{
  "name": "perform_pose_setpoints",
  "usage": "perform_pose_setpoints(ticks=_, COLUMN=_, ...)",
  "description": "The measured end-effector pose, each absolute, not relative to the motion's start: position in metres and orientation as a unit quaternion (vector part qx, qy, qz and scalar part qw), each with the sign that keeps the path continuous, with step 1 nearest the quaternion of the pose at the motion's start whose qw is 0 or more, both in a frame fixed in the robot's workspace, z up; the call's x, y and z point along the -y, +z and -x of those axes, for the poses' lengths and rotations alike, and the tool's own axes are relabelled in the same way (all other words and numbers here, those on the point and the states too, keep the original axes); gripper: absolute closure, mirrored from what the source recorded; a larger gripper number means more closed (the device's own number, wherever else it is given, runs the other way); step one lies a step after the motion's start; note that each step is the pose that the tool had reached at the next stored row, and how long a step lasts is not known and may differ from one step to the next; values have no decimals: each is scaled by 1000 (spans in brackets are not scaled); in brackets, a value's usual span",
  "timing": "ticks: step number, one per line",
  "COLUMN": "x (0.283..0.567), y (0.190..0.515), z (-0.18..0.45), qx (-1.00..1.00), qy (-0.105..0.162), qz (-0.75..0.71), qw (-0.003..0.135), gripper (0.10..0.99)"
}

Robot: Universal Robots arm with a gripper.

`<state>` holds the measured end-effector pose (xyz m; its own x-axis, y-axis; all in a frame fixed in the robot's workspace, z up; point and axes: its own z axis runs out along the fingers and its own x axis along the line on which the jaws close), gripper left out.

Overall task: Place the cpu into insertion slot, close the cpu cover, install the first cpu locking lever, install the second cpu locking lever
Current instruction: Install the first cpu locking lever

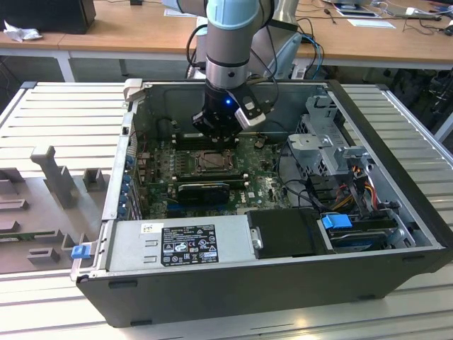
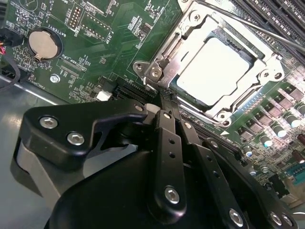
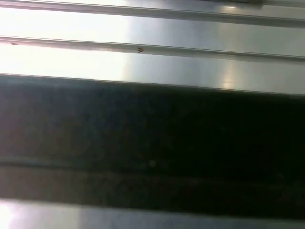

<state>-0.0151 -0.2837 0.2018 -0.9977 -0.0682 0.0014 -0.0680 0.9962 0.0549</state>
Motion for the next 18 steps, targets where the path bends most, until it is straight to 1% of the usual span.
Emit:
perform_pose_setpoints(ticks=6, x=284, y=201, z=14, qx=999, qy=-34, qz=-35, qw=1, gripper=980)
perform_pose_setpoints(ticks=12, x=284, y=222, z=14, qx=999, qy=-34, qz=-35, qw=1, gripper=980)
perform_pose_setpoints(ticks=18, x=287, y=222, z=14, qx=999, qy=-34, qz=-35, qw=1, gripper=980)
